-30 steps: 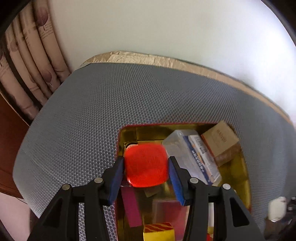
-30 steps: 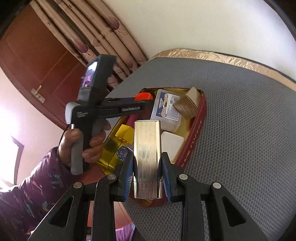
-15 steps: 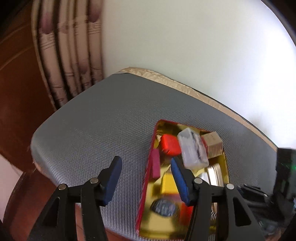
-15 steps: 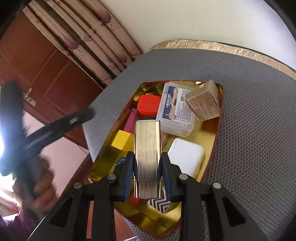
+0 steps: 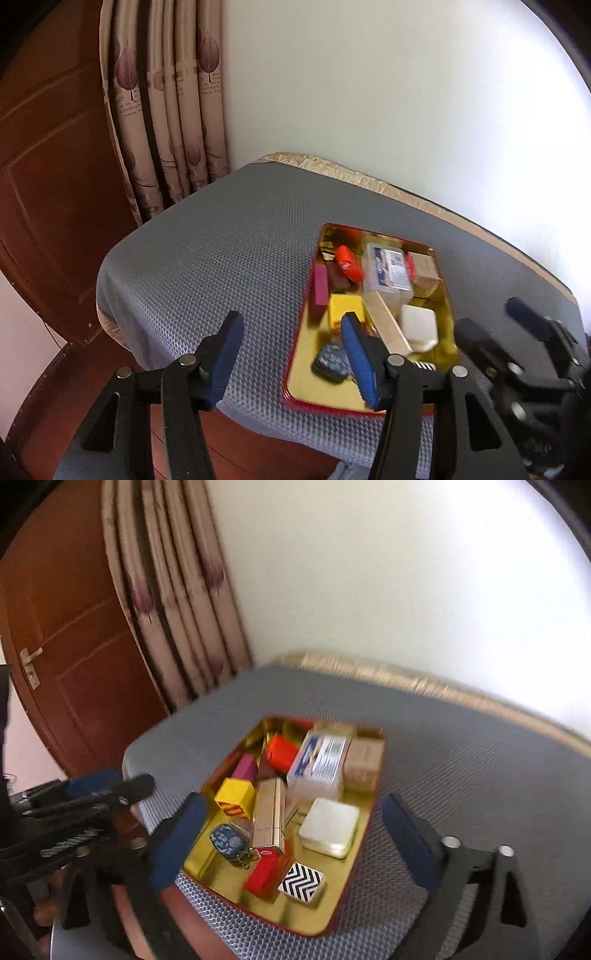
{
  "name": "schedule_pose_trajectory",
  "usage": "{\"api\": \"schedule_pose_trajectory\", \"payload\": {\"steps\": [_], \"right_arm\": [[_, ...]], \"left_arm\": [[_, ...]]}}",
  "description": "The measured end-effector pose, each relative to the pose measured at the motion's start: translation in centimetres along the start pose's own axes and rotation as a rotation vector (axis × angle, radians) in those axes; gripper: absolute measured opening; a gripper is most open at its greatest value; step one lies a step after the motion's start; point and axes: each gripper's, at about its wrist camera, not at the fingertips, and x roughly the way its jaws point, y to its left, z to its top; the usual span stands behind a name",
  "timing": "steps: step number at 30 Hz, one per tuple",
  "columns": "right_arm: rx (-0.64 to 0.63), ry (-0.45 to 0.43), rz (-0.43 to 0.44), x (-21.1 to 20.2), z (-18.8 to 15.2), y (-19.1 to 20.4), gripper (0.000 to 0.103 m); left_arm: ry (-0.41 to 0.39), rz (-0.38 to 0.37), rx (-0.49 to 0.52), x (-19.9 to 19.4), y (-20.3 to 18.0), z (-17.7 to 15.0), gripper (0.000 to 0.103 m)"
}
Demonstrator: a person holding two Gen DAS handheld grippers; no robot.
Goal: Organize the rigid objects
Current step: 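Release gold bar into tin and open right gripper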
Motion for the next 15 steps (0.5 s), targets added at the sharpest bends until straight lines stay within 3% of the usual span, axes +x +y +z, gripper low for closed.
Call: {"api": "schedule_pose_trajectory", "payload": {"steps": [4,10,15], "right_arm": [[-0.031,-0.109,-0.091,-3.8,-0.5,1.2,0.101],[-0.045,-0.228,-0.178,-8.0,-1.6,2.4,0.102],[-0.034,-0.254,-0.238,-9.6,-2.0,2.5,0.102]], "left_arm": [[-0.002,-0.017,-0.006,-1.4,-0.4,-1.3,0.056],[-0.105,-0.009,0.010,-4.5,-1.0,-3.2,0.056],[-0.122,-0.031,0.010,-5.0,-1.4,-4.2,0.056]]}}
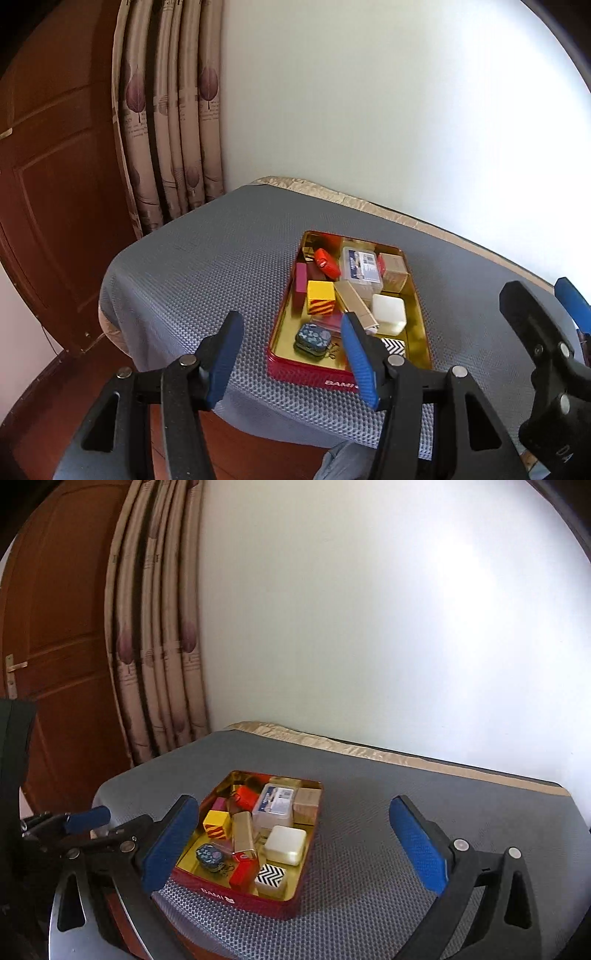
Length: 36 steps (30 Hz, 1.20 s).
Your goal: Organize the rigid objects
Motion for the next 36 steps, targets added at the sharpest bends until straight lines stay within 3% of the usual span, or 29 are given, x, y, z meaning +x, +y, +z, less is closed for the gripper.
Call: {"api": "schedule_pose_trajectory", "payload": {"steps": [15,36], "right_arm": [[0.028,0.017,-0.019,-1.00,-0.46,0.16,0.102],[0.055,0.038,-0.037,-0.61,-0.88,0.62,0.102]], "left_arm": [[0.028,-0.022,0.019,0.01,-0.79,-0.70,0.056],[0.026,0.011,0.025,0.12,-0.99,-0.93,0.056]]}}
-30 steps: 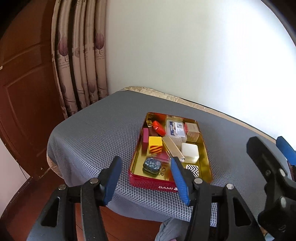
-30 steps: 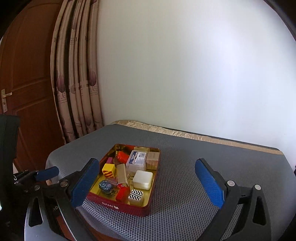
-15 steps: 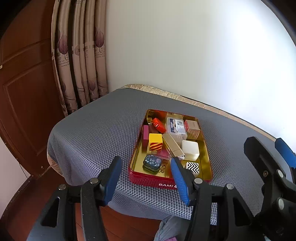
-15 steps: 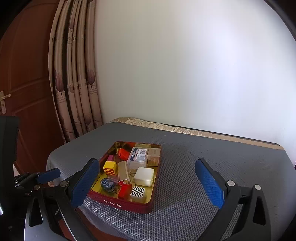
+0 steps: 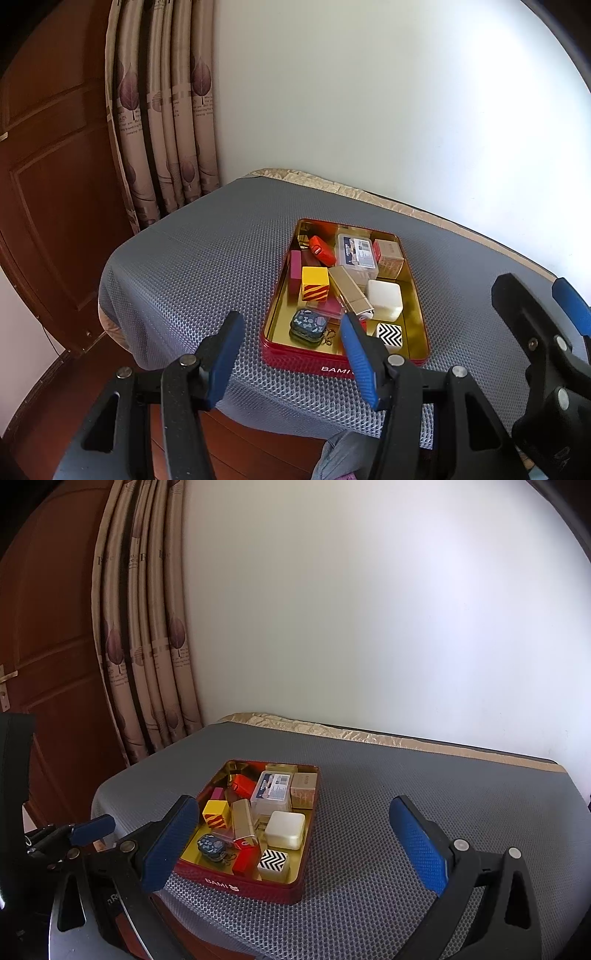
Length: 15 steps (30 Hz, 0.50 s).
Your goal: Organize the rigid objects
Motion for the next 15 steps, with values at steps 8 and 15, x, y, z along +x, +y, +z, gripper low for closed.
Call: {"api": "schedule_pose_trajectory", "payload": {"steps": [8,15], "right_arm": [[0.008,0.008,-0.018,0.18,-0.09,0.34,0.102],[0.012,0.006,-0.024,0.22,-0.09,0.43,0.102]], "left_arm": [[0.002,0.005,-0.001,-0.01,-0.02,-0.05,0.056],[0.004,0.006,0.002,0.04,0.14,0.02,0.056]]}}
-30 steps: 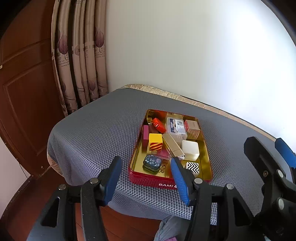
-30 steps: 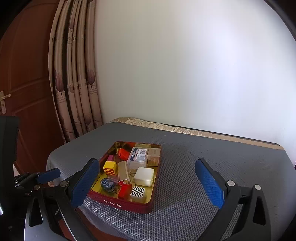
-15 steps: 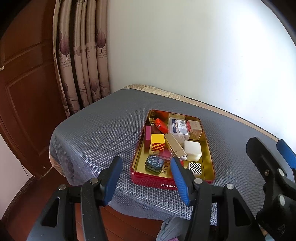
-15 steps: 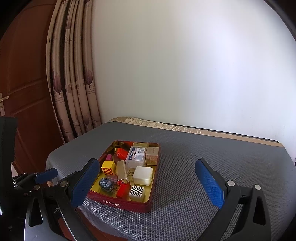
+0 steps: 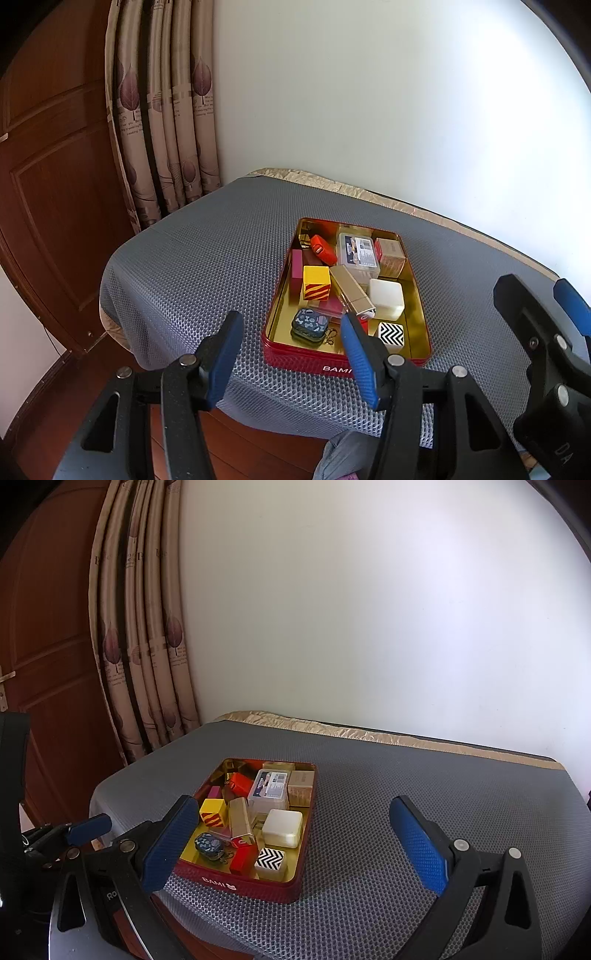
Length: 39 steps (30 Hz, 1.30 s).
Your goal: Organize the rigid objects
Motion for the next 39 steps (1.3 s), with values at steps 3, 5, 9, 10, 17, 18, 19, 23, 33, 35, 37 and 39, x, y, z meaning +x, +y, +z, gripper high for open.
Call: {"api": "schedule_pose_trajectory", "payload": {"steps": [3,5,9,10,17,18,19,23,33,35,37,39], "right_arm": [[0.003,0.002,-0.001,0.0,0.0,0.1,0.102],[0.003,0.003,-0.002,0.0,-0.1,0.2,0.102],[0.004,0.004,-0.006,0.0,-0.1,0.3,0.102],[0.005,0.007,-0.006,0.0,-0.1,0.4,0.102],[0.016,0.012,-0.001,-0.2,-0.1,0.3,0.102],[0.017,0.012,-0.001,-0.2,-0.1,0.3,0.102],[0.018,0.012,0.000,-0.2,-0.1,0.2,0.102],[0.027,0.007,0.003,-0.2,0.0,0.1,0.102],[0.034,0.000,-0.019,-0.3,0.1,0.0,0.102],[0.042,0.004,-0.026,-0.2,0.1,-0.2,0.102],[0.047,0.013,-0.032,0.1,0.0,-0.3,0.102],[0.049,0.021,-0.045,0.5,-0.2,-0.6,0.102]], "left_arm": [[-0.001,0.003,0.002,-0.1,0.0,0.0,0.056],[0.001,0.001,0.000,-0.1,0.0,0.0,0.058],[-0.010,0.010,0.008,-0.4,0.1,0.1,0.059],[-0.013,0.015,0.015,-0.4,0.0,0.0,0.060],[-0.029,0.035,0.032,-0.9,-0.3,0.1,0.063],[-0.034,0.044,0.036,-1.0,-0.3,0.1,0.064],[-0.039,0.055,0.042,-1.1,-0.4,0.1,0.065],[-0.045,0.047,0.056,-1.6,-0.5,0.2,0.066],[-0.006,0.008,0.017,-1.0,0.4,0.4,0.066],[-0.002,0.013,0.003,-0.8,0.6,0.4,0.066],[0.003,0.028,-0.002,-0.6,0.8,0.3,0.066],[0.011,0.028,-0.010,-0.4,0.9,0.3,0.066]]}}
